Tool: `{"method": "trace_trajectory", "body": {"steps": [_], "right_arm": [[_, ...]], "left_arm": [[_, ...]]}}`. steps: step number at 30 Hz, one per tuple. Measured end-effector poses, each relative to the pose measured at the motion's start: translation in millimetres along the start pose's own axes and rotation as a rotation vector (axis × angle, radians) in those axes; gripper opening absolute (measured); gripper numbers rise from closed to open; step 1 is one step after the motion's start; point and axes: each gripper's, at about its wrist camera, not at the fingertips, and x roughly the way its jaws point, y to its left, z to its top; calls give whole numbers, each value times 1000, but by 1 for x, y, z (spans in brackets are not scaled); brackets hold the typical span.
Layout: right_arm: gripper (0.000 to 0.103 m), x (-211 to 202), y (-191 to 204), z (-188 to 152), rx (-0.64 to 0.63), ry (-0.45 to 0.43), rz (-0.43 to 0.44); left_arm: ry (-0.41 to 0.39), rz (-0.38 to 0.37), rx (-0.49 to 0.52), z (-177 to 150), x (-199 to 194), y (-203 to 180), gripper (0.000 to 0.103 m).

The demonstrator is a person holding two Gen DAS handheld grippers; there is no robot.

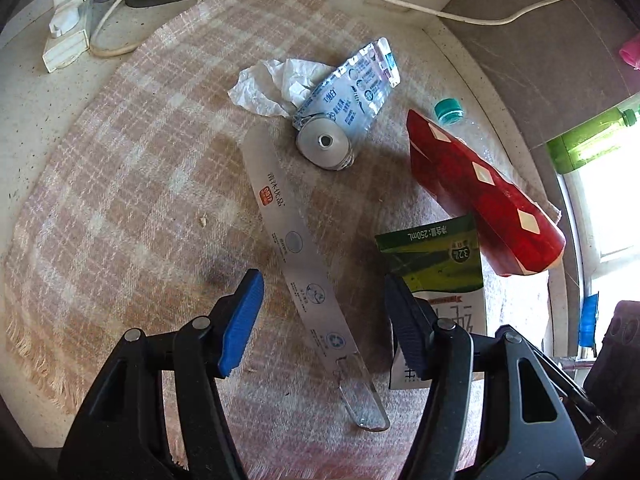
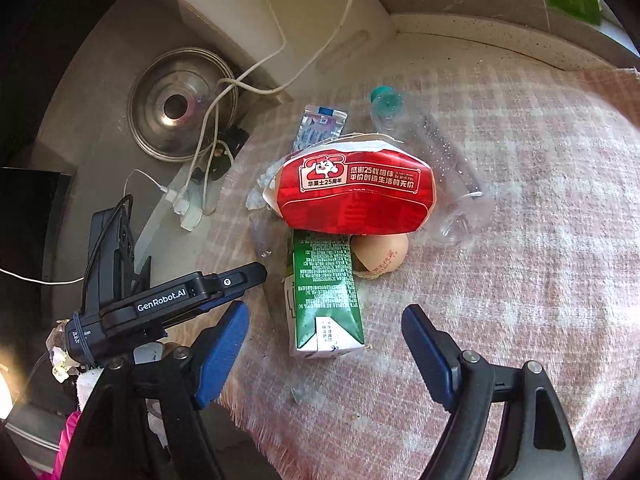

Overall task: Collect trash
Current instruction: 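Grasp the white strip package with the left tool while the right tool grasps the green milk carton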

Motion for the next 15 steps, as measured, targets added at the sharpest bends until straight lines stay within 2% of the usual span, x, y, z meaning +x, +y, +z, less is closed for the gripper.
{"method": "trace_trajectory", "body": {"steps": [6, 8, 11, 15], "right_arm": [[80, 14, 3, 3, -2, 22, -4], [80, 18, 5, 4, -9, 27, -6], [79, 23, 6, 6, -11, 35, -14], [77, 29, 5, 7, -6, 50, -20]], "left_arm": [[18, 36, 25, 7, 15, -9, 62], [30, 41, 25, 8, 20, -8, 52], [41, 41, 15, 10, 27, -6, 47], [52, 33, 12, 8, 32, -1, 30]]}}
